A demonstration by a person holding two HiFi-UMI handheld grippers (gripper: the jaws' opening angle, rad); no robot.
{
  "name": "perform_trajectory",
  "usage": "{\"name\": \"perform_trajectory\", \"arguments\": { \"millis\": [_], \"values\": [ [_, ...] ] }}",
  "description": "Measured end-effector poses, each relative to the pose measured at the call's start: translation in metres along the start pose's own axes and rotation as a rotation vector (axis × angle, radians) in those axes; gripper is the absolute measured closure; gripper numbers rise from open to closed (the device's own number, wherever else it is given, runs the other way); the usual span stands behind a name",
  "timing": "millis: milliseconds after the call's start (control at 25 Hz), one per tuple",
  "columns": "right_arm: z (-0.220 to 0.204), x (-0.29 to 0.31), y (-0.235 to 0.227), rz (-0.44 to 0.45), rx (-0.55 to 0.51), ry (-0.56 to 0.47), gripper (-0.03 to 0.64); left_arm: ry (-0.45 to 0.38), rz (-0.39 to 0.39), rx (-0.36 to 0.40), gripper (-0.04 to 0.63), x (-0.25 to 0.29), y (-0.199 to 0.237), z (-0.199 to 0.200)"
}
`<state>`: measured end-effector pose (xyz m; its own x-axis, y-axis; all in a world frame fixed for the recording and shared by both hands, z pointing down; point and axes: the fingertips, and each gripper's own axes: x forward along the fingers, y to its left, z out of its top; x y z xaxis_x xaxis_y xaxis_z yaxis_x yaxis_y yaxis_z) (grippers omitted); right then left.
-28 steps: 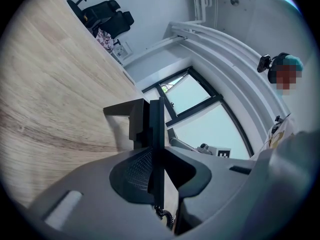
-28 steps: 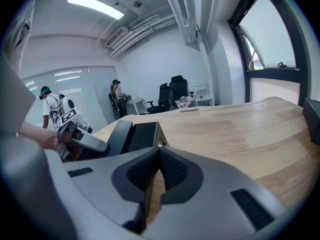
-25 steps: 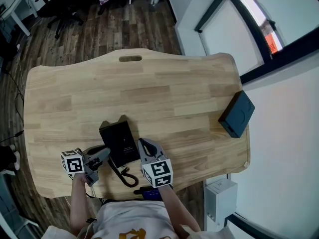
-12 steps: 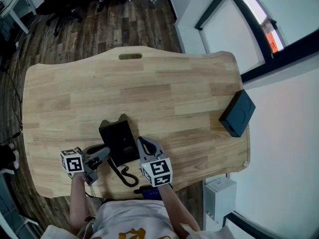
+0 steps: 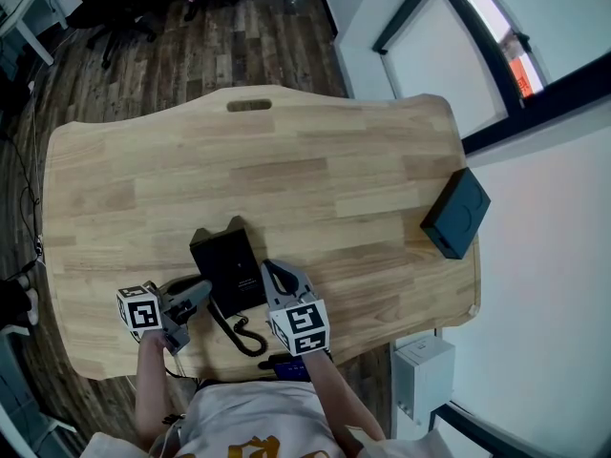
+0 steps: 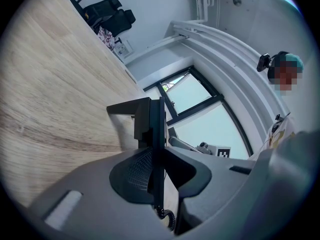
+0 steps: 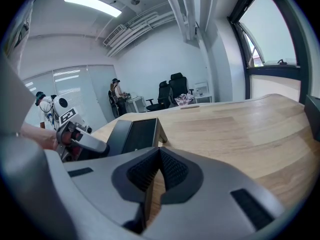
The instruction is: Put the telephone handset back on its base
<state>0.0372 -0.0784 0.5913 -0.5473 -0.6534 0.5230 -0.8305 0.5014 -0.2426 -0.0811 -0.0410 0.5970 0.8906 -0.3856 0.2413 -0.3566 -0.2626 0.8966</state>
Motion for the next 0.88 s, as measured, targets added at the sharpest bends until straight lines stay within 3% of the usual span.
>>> {"name": "perform_trajectory", "arguments": {
  "millis": [880],
  "values": [
    [-0.003, -0.0041, -0.0025, 0.002, -0.009, 0.002, 0.611, -0.006, 0.012, -0.002, 0.526, -0.0003, -0.0012, -0.0005]
  ]
}}
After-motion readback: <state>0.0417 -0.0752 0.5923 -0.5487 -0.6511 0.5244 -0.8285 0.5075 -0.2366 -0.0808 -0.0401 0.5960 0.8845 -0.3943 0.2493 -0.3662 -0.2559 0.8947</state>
